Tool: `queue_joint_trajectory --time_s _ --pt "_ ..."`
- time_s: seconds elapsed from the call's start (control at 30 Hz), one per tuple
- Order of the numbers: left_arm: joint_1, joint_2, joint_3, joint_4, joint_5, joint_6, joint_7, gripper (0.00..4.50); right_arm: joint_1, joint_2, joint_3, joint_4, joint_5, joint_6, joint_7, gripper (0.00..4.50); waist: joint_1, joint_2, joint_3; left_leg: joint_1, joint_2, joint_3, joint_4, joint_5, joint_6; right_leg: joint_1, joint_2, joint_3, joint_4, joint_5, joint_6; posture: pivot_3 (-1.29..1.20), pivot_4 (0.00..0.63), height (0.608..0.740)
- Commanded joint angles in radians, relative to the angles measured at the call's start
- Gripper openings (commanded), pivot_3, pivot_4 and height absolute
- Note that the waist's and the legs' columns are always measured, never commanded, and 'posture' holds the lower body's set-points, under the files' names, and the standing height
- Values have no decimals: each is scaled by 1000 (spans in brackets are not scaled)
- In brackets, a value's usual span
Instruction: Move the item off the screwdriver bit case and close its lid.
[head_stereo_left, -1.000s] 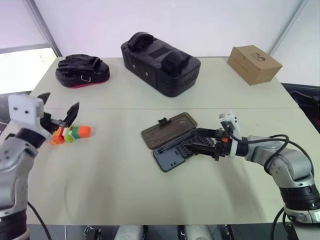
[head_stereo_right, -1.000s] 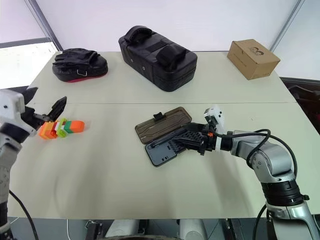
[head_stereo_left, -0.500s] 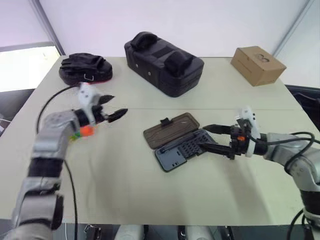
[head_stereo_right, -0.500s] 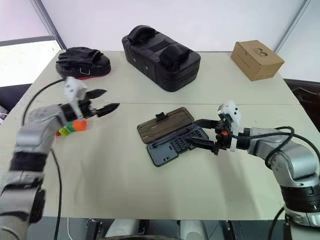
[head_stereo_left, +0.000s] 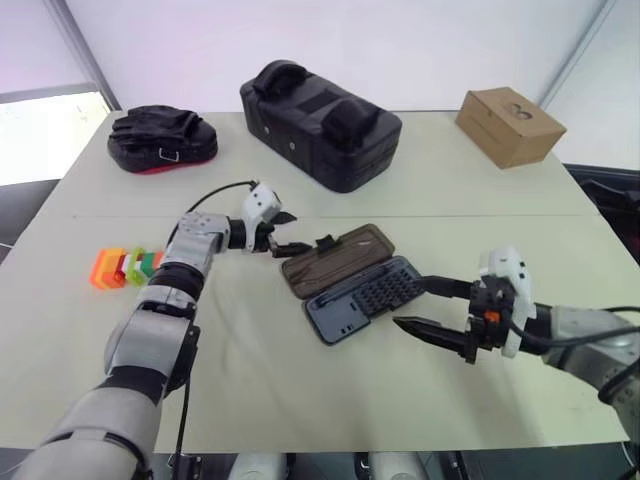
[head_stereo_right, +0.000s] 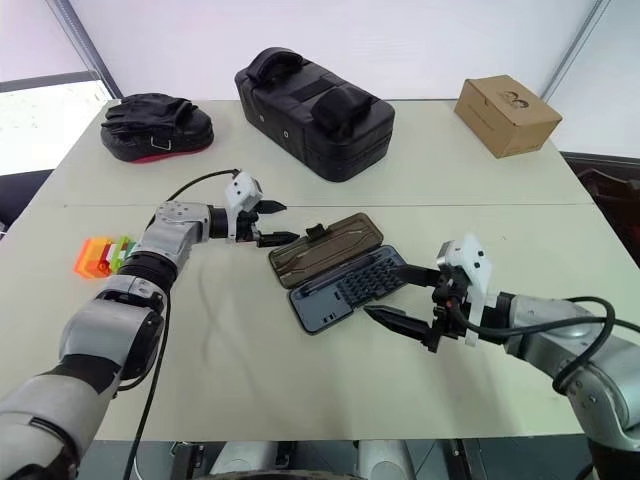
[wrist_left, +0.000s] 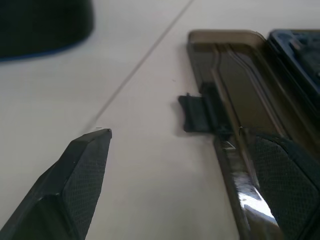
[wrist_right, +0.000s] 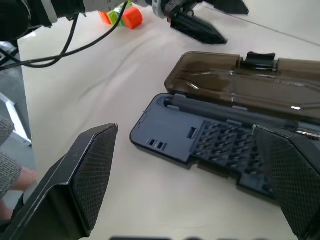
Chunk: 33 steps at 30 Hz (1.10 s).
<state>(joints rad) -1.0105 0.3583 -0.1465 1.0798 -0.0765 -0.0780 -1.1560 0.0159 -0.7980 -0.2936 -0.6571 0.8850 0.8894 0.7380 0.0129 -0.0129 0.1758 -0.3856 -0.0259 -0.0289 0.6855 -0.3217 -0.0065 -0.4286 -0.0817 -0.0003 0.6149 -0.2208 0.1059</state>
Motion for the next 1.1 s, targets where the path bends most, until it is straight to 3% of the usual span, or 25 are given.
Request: queue_joint_trajectory --time_s 0.03,0.2,0.23,0.3,0.53,0.87,1.1 --pt "-11 -3 -14 3 41 -54 -15 4458 1 2 -35 -40 27 -7 -37 4500 0 0 0 0 0 0 0 0 0 0 0 0 0 0 0 0 150 740" --pt "26 -17 -35 6 80 -84 -37 4458 -4 2 -31 -31 30 -15 -63 4500 -1 0 0 0 0 0 0 0 0 0 0 0 0 0 0 0 150 740" --pt "28 -19 -42 12 93 -89 -29 4228 -7 1 -30 -27 30 -16 -65 4500 0 0 0 0 0 0 0 0 0 0 0 0 0 0 0 0 150 740" --pt "37 -24 -53 14 107 -117 -47 3622 -13 -1 -28 -19 29 -19 -67 4500 0 0 0 0 0 0 0 0 0 0 0 0 0 0 0 0 150 740" --pt "69 -34 -92 8 150 -132 -93 94 -31 -18 -30 -1 23 -21 -61 4500 1 0 -1 1 0 -1 1 0 0 1 0 0 1 0 0 0 150 740" --pt "61 -14 -101 0 181 -251 -76 37 -15 -47 -46 24 14 -27 -34 4500 0 0 -2 4 1 0 1 0 0 4 0 0 1 0 0 0 150 740" --pt "45 18 -80 -38 146 -394 -175 37 -16 -58 -40 41 11 -34 -18 4500 -1 0 -2 3 1 0 1 0 0 3 0 0 1 0 0 0 150 740"
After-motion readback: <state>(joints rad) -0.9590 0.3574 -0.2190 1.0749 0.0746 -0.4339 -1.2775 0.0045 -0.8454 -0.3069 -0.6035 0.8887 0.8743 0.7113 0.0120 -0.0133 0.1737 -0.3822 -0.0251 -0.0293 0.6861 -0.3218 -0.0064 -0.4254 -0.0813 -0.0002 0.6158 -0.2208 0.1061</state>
